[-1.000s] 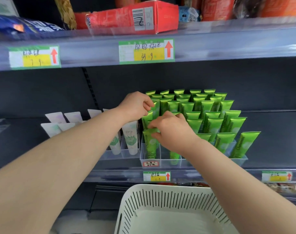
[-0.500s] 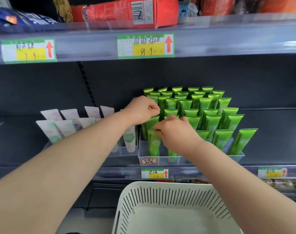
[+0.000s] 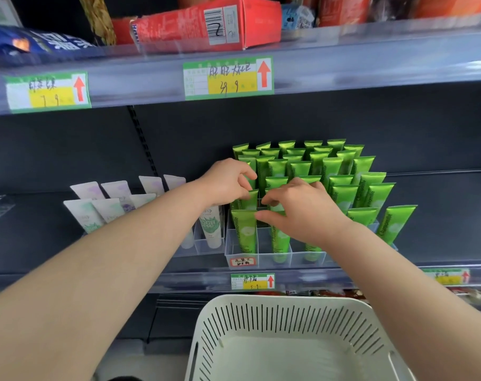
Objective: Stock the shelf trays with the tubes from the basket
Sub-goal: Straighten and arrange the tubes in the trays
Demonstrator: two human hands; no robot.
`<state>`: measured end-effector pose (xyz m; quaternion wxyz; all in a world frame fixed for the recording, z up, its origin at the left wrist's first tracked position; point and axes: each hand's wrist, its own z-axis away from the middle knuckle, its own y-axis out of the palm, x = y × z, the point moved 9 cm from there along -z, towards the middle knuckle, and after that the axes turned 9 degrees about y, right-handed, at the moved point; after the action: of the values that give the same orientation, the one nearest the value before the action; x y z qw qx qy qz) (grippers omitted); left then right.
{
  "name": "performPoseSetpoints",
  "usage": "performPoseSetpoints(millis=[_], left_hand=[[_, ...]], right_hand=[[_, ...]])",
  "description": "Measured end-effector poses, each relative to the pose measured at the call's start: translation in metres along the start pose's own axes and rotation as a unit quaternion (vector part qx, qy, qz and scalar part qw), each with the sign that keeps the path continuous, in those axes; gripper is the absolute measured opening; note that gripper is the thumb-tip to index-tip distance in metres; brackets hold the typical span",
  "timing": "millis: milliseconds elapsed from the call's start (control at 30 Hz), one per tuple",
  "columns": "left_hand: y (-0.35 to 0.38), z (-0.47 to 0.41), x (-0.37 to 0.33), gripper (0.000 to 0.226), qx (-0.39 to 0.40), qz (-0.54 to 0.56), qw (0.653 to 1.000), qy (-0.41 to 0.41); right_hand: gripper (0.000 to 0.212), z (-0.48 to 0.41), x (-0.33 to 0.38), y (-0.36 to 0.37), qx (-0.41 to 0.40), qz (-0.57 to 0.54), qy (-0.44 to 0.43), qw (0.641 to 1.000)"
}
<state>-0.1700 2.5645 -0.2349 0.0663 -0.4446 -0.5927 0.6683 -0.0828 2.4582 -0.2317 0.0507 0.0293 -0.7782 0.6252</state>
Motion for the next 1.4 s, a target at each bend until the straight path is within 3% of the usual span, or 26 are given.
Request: performPoseSetpoints(millis=[100, 200, 400, 567, 767, 1400], left_hand=[[-0.015, -0.003, 0.000, 0.036, -0.047, 0.024, 0.999, 0.003], [-0.027, -0.009, 0.004, 0.028, -0.096, -0.022, 0.995, 0.008], [-0.019, -0.023, 0.013, 0.031, -0.079, -0.101, 0.992, 0.010], [-0.021, -0.025, 0.020, 0.041, -0.086, -0.077, 0.993, -0.017], [-0.017, -0.025, 0.009, 0.044, -0.109, -0.027, 0.994, 0.015], [-0.019, -0.025, -0.002, 0.037, -0.101, 0.002, 0.994, 0.033]], right_hand=[[0.047, -0.002, 0.000, 0.001, -0.001, 0.005, 0.001, 1.000], [0.047, -0.006, -0.001, 0.002, -0.001, 0.006, 0.003, 1.000], [0.046, -0.010, -0.004, -0.002, -0.013, -0.008, 0.003, 1.000], [0.046, -0.011, -0.008, -0.001, -0.010, -0.005, 0.003, 1.000], [0.050, -0.008, -0.013, 0.002, 0.003, -0.018, 0.008, 1.000], [0.048, -0.007, -0.013, -0.001, -0.010, -0.021, 0.009, 1.000]])
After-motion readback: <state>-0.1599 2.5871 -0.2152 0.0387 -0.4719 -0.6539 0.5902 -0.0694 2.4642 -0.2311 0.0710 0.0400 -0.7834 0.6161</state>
